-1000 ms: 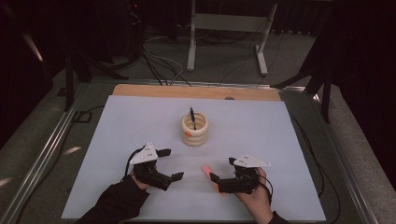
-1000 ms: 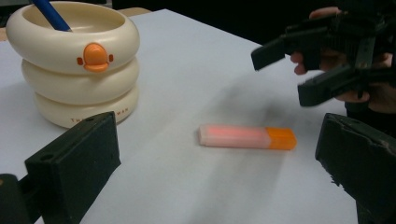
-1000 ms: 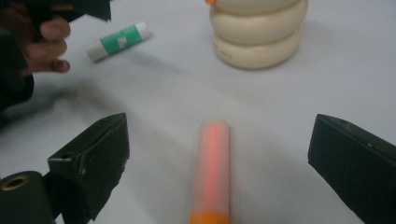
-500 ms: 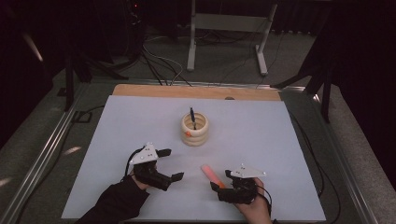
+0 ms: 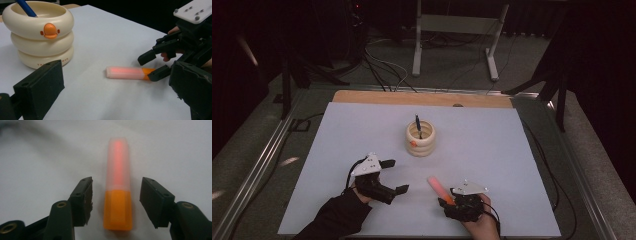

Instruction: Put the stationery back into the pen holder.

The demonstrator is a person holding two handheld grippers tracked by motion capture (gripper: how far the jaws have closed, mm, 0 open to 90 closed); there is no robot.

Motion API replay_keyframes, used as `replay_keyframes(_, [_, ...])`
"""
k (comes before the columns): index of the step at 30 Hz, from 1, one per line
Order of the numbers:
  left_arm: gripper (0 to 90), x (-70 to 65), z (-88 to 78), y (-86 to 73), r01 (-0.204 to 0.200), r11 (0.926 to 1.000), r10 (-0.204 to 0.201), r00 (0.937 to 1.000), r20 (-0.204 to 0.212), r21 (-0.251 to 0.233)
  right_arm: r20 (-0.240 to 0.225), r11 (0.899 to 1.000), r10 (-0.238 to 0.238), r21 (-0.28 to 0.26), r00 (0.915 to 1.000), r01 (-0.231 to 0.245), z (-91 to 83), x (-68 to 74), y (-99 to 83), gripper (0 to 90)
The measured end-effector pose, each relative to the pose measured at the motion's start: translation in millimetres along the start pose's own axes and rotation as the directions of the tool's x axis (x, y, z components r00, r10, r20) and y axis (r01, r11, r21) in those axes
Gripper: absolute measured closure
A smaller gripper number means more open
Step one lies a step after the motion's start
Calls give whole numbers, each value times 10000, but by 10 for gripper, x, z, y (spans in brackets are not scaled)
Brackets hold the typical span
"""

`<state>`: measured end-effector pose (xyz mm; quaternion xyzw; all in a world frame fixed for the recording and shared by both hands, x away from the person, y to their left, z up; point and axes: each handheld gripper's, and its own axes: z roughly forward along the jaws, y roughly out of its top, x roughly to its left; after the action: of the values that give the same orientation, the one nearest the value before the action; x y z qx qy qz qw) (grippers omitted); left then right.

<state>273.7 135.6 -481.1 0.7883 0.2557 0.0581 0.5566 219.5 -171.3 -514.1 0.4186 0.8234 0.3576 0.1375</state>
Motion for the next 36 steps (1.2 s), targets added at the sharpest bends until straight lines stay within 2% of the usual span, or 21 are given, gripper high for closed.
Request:
replay_keyframes(3, [3,2,1,-1,30,10000,-30,10000,7,-14,88,9999,-105,78,9999,105,9,8,-8,463])
replay_keyframes(6, [3,1,5,-4,15,10000,-15,10000,0,-5,319,9990,-433,156,9986,428,33,42,-2,494])
replay_keyframes(13, [3,5,7,-7,10,10000,-10,10000,-13,38,416,9961,-806,390,9959,789,80,60,-1,581])
replay_keyframes(16, [3,7,8,-7,1,10000,-1,10000,-20,46,470,9960,-795,441,9957,775,80,59,7,625])
replay_keyframes(28, [3,-6,21,-13,-95,9999,94,9999,86,112,224,9956,-698,638,9973,682,79,19,47,642])
replay_keyframes(33, [3,3,24,-12,-35,9998,33,9999,126,216,178,9970,-685,381,9975,678,19,-57,130,643])
replay_keyframes(36, [3,-13,36,-12,-197,9994,189,9994,274,276,46,9976,-630,282,9980,628,-4,-111,185,643])
